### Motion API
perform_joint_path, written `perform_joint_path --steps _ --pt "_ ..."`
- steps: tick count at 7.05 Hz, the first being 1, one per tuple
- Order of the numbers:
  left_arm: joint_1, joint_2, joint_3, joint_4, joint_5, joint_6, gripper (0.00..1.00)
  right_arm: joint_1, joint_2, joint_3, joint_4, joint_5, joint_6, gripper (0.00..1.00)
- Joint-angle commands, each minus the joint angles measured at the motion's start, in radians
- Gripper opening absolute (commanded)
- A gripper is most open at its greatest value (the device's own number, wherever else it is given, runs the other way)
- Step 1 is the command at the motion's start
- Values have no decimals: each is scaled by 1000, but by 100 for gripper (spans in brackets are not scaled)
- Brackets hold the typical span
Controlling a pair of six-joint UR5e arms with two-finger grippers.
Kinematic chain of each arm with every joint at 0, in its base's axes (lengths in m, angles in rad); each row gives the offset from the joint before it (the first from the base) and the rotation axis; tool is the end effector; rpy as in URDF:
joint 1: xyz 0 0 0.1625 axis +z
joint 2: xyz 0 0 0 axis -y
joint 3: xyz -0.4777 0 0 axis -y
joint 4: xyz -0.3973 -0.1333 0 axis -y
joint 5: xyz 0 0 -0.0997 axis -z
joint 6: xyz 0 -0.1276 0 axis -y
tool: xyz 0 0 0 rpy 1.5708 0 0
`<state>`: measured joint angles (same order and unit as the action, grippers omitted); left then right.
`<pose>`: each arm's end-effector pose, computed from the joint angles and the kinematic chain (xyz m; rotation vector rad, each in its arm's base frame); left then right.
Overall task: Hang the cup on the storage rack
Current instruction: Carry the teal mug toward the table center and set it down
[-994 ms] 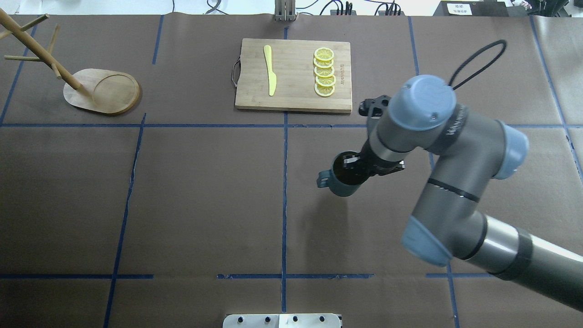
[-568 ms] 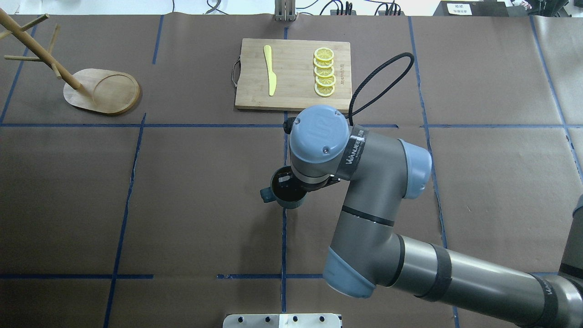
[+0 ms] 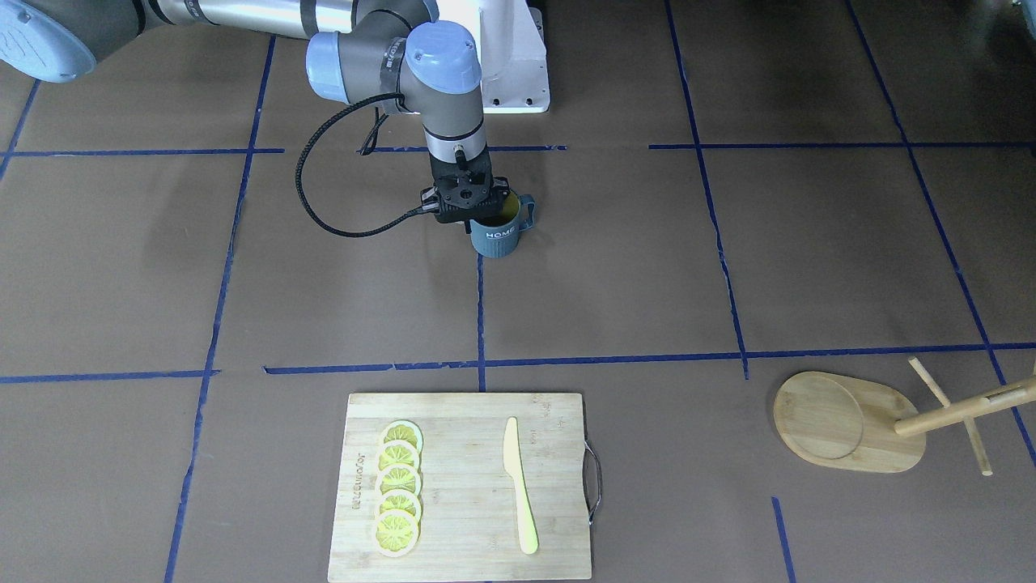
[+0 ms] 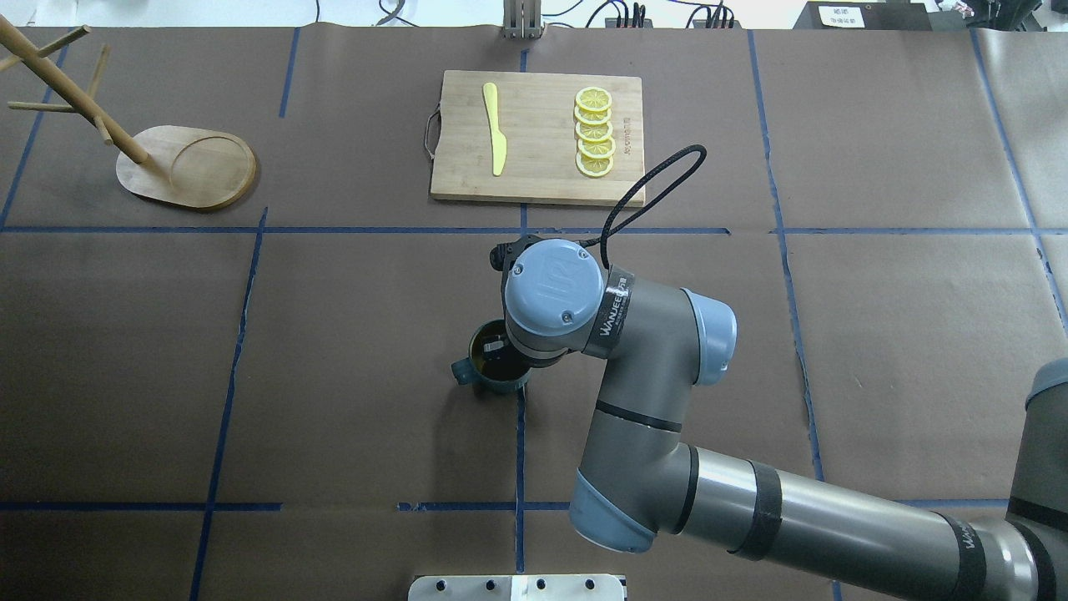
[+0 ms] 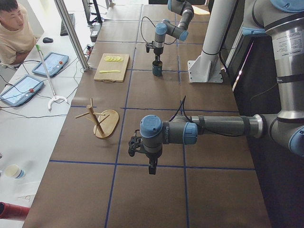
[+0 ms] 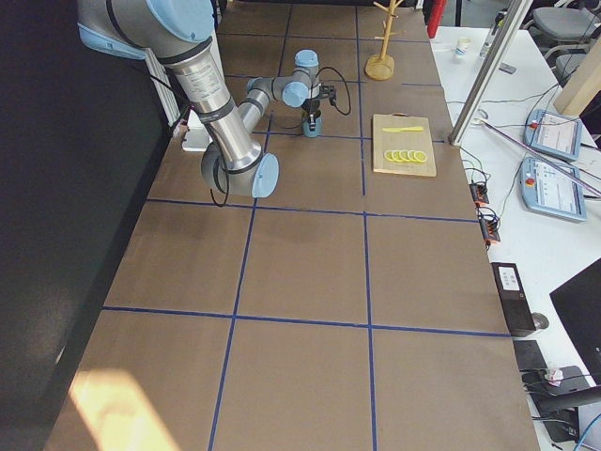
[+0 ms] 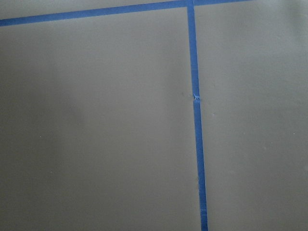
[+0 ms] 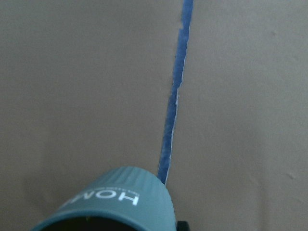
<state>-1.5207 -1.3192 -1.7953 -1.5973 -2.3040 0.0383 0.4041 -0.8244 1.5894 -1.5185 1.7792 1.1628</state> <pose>-0.0289 -0.3798 0.7308 -0.0049 0.7334 0.0842 -0.6662 -0.4011 0.2508 0.1410 -0.8258 -0.0888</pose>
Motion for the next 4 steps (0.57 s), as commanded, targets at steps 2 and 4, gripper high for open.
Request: perform_joint_path --steps 2,4 --pt "0 0 -1 -3 0 0 100 47 1 122 -154 49 -21 100" --pt "0 0 1 0 -50 -2 100 157 10 293 -346 150 -89 100"
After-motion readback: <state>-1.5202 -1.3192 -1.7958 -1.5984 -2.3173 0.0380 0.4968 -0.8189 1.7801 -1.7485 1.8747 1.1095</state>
